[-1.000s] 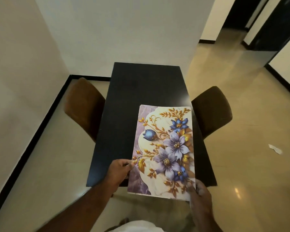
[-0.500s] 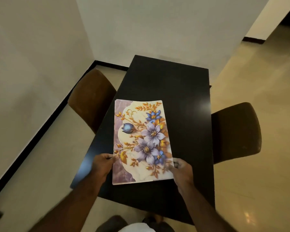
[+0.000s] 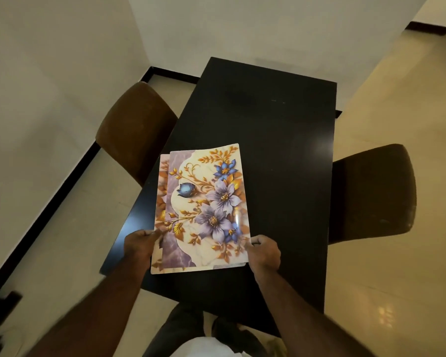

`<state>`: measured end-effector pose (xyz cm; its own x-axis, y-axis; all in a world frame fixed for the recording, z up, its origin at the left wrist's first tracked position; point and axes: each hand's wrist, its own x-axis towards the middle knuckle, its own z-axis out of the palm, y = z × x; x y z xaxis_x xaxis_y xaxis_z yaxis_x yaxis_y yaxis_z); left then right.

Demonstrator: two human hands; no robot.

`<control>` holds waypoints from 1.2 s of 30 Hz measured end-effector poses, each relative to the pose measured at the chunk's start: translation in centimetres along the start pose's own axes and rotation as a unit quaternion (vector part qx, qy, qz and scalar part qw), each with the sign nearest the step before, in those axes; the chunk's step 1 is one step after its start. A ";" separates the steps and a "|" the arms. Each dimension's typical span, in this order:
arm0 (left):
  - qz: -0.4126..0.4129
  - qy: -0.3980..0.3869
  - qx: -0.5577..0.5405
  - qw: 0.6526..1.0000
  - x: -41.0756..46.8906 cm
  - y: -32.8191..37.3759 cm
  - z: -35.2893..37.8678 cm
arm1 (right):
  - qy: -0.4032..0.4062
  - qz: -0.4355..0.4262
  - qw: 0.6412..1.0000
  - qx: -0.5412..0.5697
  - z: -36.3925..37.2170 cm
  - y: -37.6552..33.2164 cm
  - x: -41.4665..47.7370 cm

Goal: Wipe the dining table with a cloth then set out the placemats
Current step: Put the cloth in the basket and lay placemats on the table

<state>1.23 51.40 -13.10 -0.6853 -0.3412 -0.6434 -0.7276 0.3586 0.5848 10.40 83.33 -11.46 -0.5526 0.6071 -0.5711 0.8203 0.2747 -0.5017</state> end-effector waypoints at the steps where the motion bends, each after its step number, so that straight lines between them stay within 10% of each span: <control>1: 0.001 -0.001 0.014 1.000 0.5 -0.3 -0.2 | 0.008 0.007 1.000 0.002 0.0 0.2 0.0; 9: 0.090 0.128 0.183 0.971 -1.5 0.5 -1.0 | -0.028 0.000 0.995 0.097 -2.0 2.2 0.8; 14: 0.161 -0.056 0.081 0.982 -3.6 4.2 3.4 | -0.013 0.022 0.972 0.233 -4.6 4.3 1.0; 21: 0.218 -0.118 0.012 0.969 -5.4 9.7 11.7 | 0.087 0.050 0.930 0.353 -9.4 6.1 3.9; 36: 0.291 -0.063 0.207 0.932 -5.4 14.7 23.8 | 0.187 0.033 0.981 0.045 -13.7 7.4 15.3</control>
<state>-5.04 79.24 -12.75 -0.9319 0.1110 -0.3453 -0.1417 0.7650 0.6283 10.05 104.84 -15.00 -0.3923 0.8567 -0.3350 0.8264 0.1683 -0.5373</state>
